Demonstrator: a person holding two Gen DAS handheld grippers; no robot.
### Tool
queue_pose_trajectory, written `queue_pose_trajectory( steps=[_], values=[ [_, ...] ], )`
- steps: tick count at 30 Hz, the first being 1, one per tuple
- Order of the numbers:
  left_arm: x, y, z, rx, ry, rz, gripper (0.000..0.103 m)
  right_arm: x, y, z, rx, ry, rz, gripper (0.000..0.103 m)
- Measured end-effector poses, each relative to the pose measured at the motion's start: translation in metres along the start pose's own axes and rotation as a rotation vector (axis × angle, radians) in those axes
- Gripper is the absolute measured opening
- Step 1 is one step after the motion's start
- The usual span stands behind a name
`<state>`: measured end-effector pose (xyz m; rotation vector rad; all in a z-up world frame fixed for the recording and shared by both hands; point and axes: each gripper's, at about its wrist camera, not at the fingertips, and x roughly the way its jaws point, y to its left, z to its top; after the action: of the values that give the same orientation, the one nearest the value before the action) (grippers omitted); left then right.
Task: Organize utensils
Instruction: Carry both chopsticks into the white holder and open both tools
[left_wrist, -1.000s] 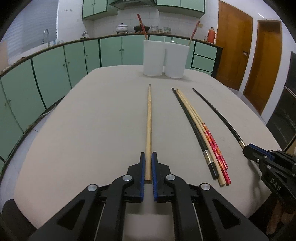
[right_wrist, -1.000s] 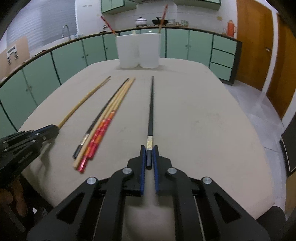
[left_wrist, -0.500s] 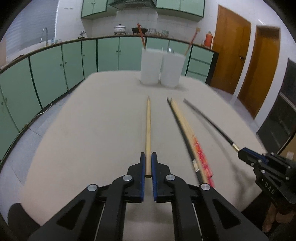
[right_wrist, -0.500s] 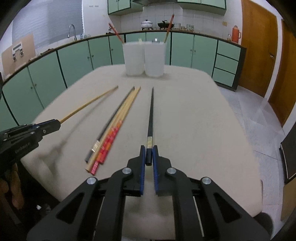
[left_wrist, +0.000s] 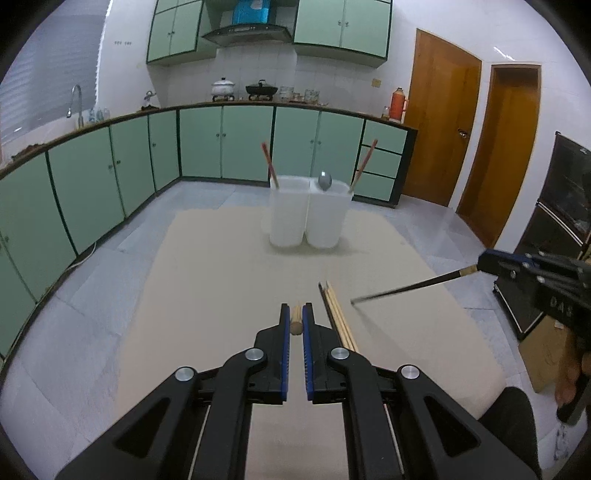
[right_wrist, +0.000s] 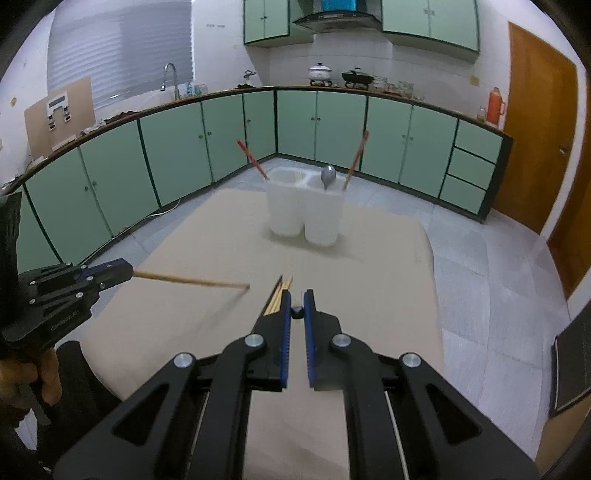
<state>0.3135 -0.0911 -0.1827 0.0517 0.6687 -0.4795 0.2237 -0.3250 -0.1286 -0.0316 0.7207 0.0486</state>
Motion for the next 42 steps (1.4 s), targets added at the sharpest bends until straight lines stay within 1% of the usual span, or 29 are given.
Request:
queue_pose_trajectory(
  steps=[4, 8, 13, 16, 22, 27, 30, 34, 36, 38, 41, 42],
  values=[
    [0.0, 0.002, 0.028, 0.019, 0.0, -0.024, 0.006, 0.012, -0.002, 0.027, -0.028, 0.037, 0.009, 0.006],
    [0.007, 0.002, 0.054, 0.043, 0.029, -0.053, 0.006, 0.022, -0.006, 0.056, -0.047, 0.084, 0.022, 0.006],
    [0.02, 0.004, 0.082, 0.069, 0.065, -0.069, 0.006, 0.031, -0.008, 0.09, -0.067, 0.135, 0.035, 0.006],
    [0.022, 0.004, 0.1, 0.08, 0.069, -0.072, 0.006, 0.035, -0.012, 0.102, -0.067, 0.163, 0.04, 0.006],
    [0.025, 0.004, 0.134, 0.095, 0.066, -0.082, 0.006, 0.033, -0.018, 0.135, -0.062, 0.184, 0.048, 0.006],
    [0.022, 0.0, 0.175, 0.111, 0.015, -0.072, 0.006, 0.02, -0.02, 0.174, -0.061, 0.15, 0.054, 0.006],
    [0.018, -0.003, 0.204, 0.126, -0.034, -0.056, 0.006, 0.015, -0.027, 0.203, -0.049, 0.113, 0.046, 0.006],
    [0.019, -0.007, 0.242, 0.12, -0.1, -0.04, 0.006, 0.016, -0.036, 0.24, -0.016, 0.083, 0.045, 0.006],
    [0.022, -0.009, 0.257, 0.118, -0.131, -0.028, 0.006, 0.019, -0.039, 0.258, -0.005, 0.068, 0.045, 0.006],
    [0.029, -0.01, 0.273, 0.11, -0.16, -0.02, 0.006, 0.027, -0.041, 0.278, -0.005, 0.046, 0.026, 0.006],
    [0.044, -0.01, 0.289, 0.105, -0.208, -0.008, 0.006, 0.046, -0.047, 0.295, -0.001, 0.026, -0.003, 0.006],
    [0.05, -0.009, 0.292, 0.096, -0.212, -0.008, 0.006, 0.055, -0.049, 0.299, 0.001, 0.021, -0.013, 0.006]
  ],
)
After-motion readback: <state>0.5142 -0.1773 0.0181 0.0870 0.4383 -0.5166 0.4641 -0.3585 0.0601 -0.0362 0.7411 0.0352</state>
